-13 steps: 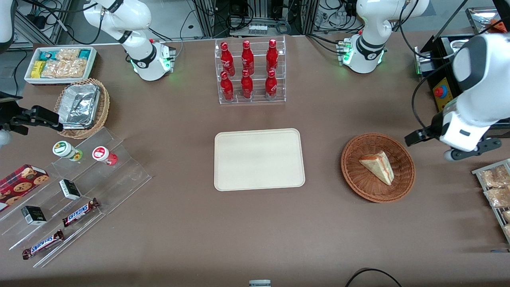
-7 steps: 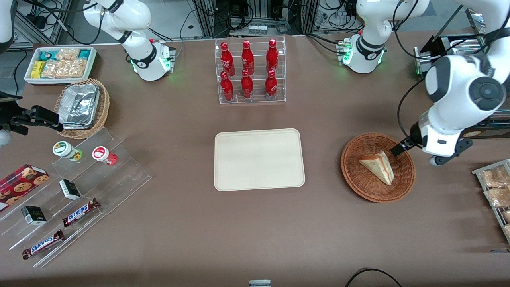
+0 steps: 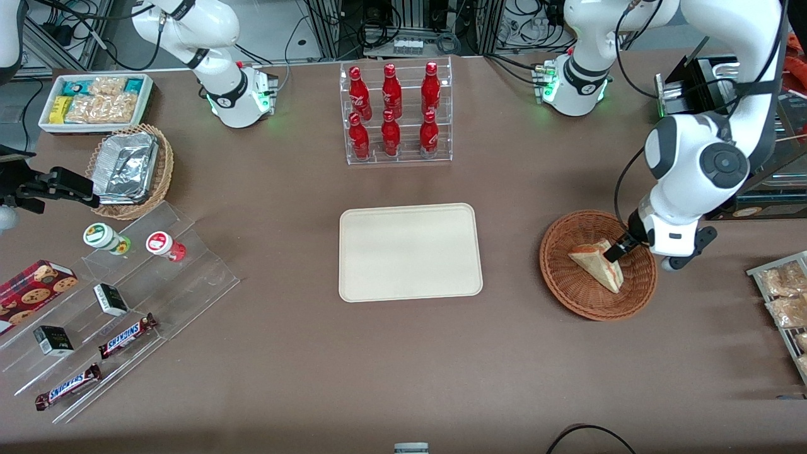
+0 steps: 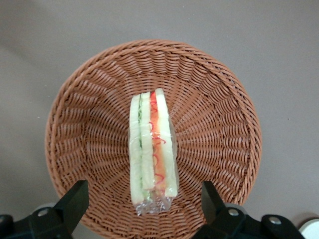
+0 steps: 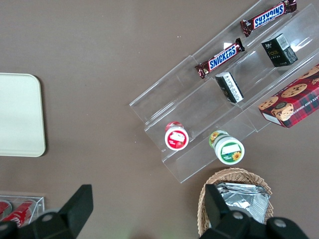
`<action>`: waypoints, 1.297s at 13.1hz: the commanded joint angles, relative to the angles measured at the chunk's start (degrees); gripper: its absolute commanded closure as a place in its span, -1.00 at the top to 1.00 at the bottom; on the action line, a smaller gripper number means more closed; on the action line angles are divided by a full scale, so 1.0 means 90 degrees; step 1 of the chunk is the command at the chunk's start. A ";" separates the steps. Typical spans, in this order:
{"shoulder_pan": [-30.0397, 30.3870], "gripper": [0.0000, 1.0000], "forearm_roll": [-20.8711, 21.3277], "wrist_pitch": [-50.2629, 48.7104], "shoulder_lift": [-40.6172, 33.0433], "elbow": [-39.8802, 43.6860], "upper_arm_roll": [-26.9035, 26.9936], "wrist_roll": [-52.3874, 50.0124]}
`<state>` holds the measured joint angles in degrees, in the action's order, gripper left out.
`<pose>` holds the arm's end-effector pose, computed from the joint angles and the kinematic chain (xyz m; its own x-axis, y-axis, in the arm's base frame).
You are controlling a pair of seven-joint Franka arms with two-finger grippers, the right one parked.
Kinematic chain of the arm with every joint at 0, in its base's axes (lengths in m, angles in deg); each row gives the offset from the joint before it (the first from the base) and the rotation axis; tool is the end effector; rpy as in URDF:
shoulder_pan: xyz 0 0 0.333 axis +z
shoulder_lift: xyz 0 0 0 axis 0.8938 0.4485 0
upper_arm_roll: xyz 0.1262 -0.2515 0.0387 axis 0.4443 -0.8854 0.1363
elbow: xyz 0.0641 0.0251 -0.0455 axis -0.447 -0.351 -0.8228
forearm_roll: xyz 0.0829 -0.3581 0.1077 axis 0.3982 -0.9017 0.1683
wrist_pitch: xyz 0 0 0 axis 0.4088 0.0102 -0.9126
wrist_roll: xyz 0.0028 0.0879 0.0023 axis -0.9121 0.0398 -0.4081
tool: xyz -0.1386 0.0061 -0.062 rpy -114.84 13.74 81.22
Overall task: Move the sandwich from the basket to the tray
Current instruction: 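Lower the open left gripper over the wrapped sandwich in the basket, then close the left gripper on the sandwich's wrapped edge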
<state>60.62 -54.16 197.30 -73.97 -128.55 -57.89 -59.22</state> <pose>0.5418 -0.0412 0.2563 0.7975 0.6025 0.0328 0.6025 -0.7981 0.0105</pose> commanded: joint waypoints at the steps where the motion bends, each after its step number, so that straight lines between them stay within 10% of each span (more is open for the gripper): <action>1: -0.0077 1.00 0.0061 0.0242 0.0182 0.0024 -0.0012 -0.0273; 14: -0.0155 1.00 0.0061 0.0496 0.0661 -0.0141 -0.0012 -0.0283; 16: -0.0155 0.58 0.0061 0.0516 0.0691 -0.0132 -0.0002 -0.0283; 17: -0.0155 0.01 0.0061 0.0516 0.0691 -0.0132 -0.0002 -0.0283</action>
<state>59.49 -54.16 200.70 -67.64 -129.20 -57.99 -60.44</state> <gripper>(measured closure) 0.048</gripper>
